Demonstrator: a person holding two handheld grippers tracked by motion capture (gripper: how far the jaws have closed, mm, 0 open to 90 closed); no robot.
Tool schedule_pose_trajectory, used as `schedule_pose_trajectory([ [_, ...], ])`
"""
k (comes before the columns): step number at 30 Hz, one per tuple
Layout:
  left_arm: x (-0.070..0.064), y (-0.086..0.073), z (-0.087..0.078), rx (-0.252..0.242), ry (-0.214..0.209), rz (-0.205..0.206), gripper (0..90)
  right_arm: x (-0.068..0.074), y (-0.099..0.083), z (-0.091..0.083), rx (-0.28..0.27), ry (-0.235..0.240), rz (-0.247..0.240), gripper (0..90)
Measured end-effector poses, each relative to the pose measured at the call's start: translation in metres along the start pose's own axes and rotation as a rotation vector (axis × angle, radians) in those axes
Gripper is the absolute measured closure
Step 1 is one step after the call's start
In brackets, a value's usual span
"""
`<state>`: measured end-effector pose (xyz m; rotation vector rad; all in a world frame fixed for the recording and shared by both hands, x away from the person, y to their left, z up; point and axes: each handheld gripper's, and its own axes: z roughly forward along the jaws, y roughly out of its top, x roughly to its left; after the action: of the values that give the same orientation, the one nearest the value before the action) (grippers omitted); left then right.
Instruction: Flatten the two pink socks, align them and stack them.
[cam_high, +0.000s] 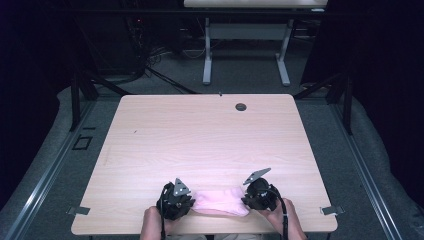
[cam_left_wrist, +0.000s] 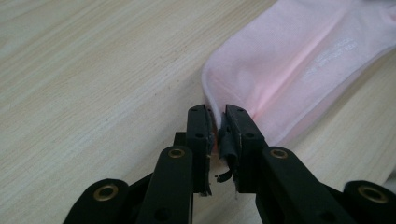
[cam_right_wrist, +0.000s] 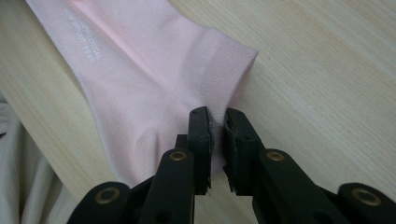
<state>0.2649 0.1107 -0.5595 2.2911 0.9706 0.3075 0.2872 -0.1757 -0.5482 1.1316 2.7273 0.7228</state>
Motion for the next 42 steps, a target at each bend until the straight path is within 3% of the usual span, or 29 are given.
schedule_pose_trajectory([
  [6,-0.003,-0.002,0.004,0.023,0.037,0.03,66.5,0.002,-0.002,0.004,0.002,-0.027,-0.01,78.2],
  [11,-0.006,-0.005,0.005,0.019,0.068,0.064,61.2,0.004,-0.003,0.004,0.0,-0.045,-0.033,77.3],
  [12,-0.006,-0.006,0.005,0.017,0.074,0.067,60.7,0.004,-0.003,0.003,0.017,-0.066,-0.046,77.2],
  [19,-0.003,-0.007,0.005,0.011,0.07,0.067,56.6,0.002,-0.004,0.003,0.015,-0.068,-0.047,76.2],
  [22,-0.002,-0.007,0.005,0.001,0.089,0.065,43.1,0.001,-0.005,0.004,0.002,-0.05,-0.035,70.9],
  [23,0.0,-0.007,0.004,0.0,0.078,0.053,43.1,0.0,-0.004,0.003,0.012,-0.043,-0.042,65.5],
  [24,0.002,-0.007,0.002,-0.03,0.084,0.036,32.4,-0.002,-0.003,0.002,-0.011,-0.035,-0.029,57.6],
  [27,0.005,-0.003,-0.007,-0.063,0.089,0.025,24.6,-0.008,-0.003,-0.005,-0.072,-0.005,-0.007,45.6],
  [32,0.013,0.004,-0.021,-0.101,0.11,0.018,16.0,-0.012,-0.001,-0.024,-0.146,-0.023,0.019,18.9],
  [37,0.026,0.005,-0.033,-0.12,0.14,-0.003,13.1,-0.017,-0.002,-0.039,-0.213,-0.04,0.038,12.1],
  [38,0.034,0.003,-0.038,-0.124,0.155,-0.021,12.0,-0.021,-0.004,-0.043,-0.238,-0.056,0.053,5.8],
  [40,0.037,0.002,-0.041,-0.127,0.166,-0.029,10.9,-0.023,-0.006,-0.045,-0.24,-0.06,0.059,3.3],
  [42,0.049,-0.003,-0.047,-0.124,0.193,-0.056,9.5,-0.029,-0.012,-0.048,-0.255,-0.095,0.081,0.0],
])
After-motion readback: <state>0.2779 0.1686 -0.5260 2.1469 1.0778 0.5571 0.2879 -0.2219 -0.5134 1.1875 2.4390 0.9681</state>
